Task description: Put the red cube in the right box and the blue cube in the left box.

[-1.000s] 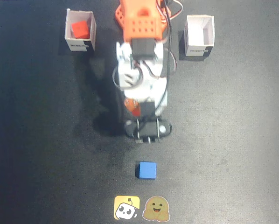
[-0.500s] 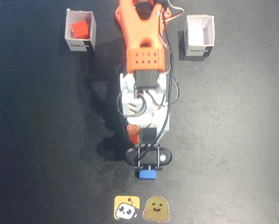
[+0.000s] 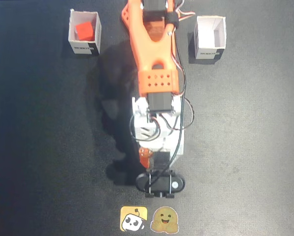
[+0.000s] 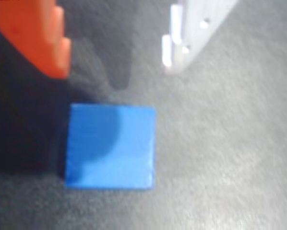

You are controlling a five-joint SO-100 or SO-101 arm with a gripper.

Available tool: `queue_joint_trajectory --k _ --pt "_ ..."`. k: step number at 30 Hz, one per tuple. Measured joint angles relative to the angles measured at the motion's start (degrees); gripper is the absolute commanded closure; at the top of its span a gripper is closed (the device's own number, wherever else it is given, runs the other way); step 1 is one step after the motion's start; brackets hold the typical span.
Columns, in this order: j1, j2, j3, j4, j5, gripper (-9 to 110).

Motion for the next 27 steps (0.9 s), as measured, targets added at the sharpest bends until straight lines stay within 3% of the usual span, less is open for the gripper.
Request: queue_joint_trajectory --k 27 --pt "-0.3 -8.9 -6.9 -8.2 -3.3 86"
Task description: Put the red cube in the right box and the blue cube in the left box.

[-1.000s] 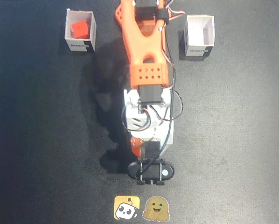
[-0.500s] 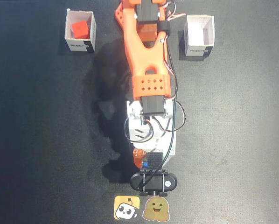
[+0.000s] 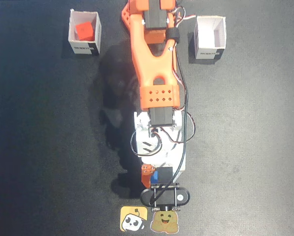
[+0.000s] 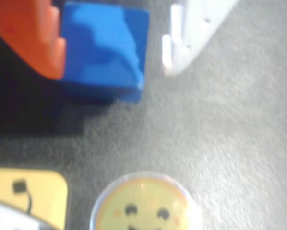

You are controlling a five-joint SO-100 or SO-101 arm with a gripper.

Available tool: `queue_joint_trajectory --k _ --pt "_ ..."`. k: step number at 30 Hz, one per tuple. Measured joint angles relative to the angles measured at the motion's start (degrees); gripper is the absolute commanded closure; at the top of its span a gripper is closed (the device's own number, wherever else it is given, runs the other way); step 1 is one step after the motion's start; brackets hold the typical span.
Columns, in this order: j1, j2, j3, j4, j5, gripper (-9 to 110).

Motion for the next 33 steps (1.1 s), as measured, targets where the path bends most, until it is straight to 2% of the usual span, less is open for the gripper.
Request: queue_joint_trajectory --k 22,33 --pt "0.1 0.0 5.6 -5.9 -0.7 80" --pt "0.1 0.0 8.3 -8.5 -0.6 85"
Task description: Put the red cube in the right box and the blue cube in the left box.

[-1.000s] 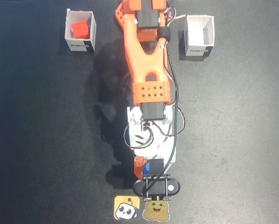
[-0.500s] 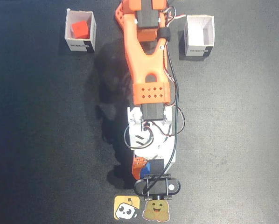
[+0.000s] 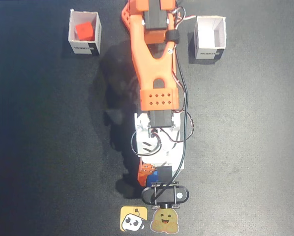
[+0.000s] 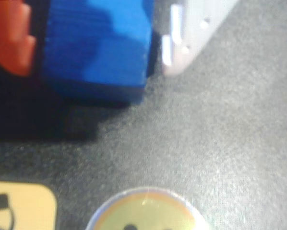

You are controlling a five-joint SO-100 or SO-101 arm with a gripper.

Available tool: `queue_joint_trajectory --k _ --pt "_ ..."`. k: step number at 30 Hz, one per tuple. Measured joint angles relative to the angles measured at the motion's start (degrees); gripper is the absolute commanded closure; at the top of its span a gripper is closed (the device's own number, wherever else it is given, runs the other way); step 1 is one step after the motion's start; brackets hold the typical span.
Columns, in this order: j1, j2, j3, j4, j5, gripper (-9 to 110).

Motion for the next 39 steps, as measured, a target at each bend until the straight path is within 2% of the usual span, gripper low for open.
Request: queue_joint_trajectory --k 17,25,39 --pt "0.3 -0.9 0.4 -0.6 0.7 93" --pt "0.3 0.9 0.5 4.3 0.7 92" --pt "0.3 24.9 18.0 12.5 1.1 92"
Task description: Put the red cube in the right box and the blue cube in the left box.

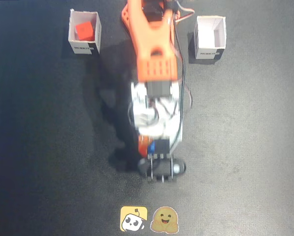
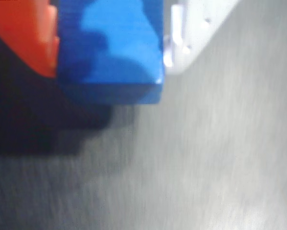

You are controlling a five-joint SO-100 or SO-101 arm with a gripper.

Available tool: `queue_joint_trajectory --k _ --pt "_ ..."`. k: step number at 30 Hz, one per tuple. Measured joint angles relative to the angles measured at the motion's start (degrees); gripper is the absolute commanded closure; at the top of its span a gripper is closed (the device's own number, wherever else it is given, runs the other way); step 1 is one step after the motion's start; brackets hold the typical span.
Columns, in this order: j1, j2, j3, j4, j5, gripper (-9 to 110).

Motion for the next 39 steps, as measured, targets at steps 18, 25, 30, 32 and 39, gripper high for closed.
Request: queue_joint_trajectory --k 18,25,30,32,39 --pt "-21.7 28.7 13.6 15.5 9.0 91" --pt "-31.6 29.4 13.6 20.2 9.2 91" --pt "-36.6 31.1 13.6 23.3 9.3 91" --pt "-38.1 31.5 13.6 24.4 9.3 91" --pt "-42.9 31.5 13.6 27.0 9.5 91"
